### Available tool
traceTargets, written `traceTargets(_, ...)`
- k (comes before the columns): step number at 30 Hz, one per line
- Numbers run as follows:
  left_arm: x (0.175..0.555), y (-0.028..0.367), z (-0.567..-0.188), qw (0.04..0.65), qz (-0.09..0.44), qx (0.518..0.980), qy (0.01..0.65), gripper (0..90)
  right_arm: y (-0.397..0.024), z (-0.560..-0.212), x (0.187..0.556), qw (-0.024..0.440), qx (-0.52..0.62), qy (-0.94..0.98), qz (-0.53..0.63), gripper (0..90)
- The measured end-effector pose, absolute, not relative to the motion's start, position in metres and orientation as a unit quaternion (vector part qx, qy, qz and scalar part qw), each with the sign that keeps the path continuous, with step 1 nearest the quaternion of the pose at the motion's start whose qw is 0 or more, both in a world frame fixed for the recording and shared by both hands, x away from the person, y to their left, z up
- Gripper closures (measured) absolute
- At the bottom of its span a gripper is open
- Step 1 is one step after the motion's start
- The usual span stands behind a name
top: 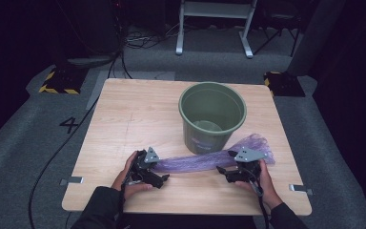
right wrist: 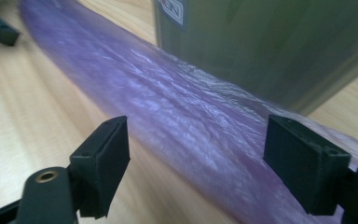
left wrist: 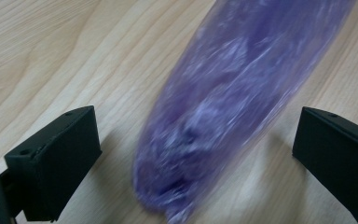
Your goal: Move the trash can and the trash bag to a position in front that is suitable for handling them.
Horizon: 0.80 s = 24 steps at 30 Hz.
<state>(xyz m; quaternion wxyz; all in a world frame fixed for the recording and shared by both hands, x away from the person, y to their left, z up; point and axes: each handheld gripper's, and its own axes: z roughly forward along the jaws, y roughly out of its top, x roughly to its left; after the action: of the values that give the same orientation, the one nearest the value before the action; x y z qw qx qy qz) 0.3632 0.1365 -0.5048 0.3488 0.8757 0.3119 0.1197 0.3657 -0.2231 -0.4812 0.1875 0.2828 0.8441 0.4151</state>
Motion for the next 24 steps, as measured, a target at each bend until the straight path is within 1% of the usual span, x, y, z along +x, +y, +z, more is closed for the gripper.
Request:
traceTargets(1, 0.364, 0.133, -0.505, 0.349, 0.118, 0.876, 0.31, 0.3, -0.222, -0.485, 0.373, 0.18, 0.298, 0.839, 0.418, 17.0)
traceTargets(5, 0.366, 0.129, -0.505, 0.35, 0.117, 0.878, 0.306, 0.3, -0.221, -0.491, 0.383, 0.164, 0.309, 0.841, 0.413, 17.2)
traceTargets(11, 0.367, 0.121, -0.505, 0.351, 0.114, 0.881, 0.297, 0.3, -0.218, -0.497, 0.392, 0.142, 0.295, 0.858, 0.395, 16.7)
traceTargets(12, 0.367, 0.121, -0.505, 0.351, 0.113, 0.881, 0.297, 0.3, -0.217, -0.499, 0.395, 0.139, 0.295, 0.861, 0.39, 18.8)
traceTargets(14, 0.367, 0.121, -0.505, 0.351, 0.113, 0.881, 0.296, 0.3, -0.217, -0.5, 0.396, 0.139, 0.297, 0.861, 0.388, 19.7)
traceTargets(15, 0.367, 0.122, -0.505, 0.351, 0.113, 0.881, 0.297, 0.3, -0.218, -0.502, 0.399, 0.128, 0.3, 0.863, 0.387, 24.4)
traceTargets(20, 0.367, 0.129, -0.505, 0.351, 0.112, 0.882, 0.293, 0.2, -0.222, -0.502, 0.402, 0.13, 0.31, 0.858, 0.389, 30.0)
traceTargets(23, 0.367, 0.143, -0.505, 0.351, 0.11, 0.884, 0.287, 0.2, -0.231, -0.501, 0.404, 0.144, 0.325, 0.851, 0.387, 41.8)
traceTargets(24, 0.367, 0.143, -0.505, 0.351, 0.11, 0.884, 0.287, 0.2, -0.231, -0.501, 0.404, 0.144, 0.325, 0.851, 0.387, 41.8)
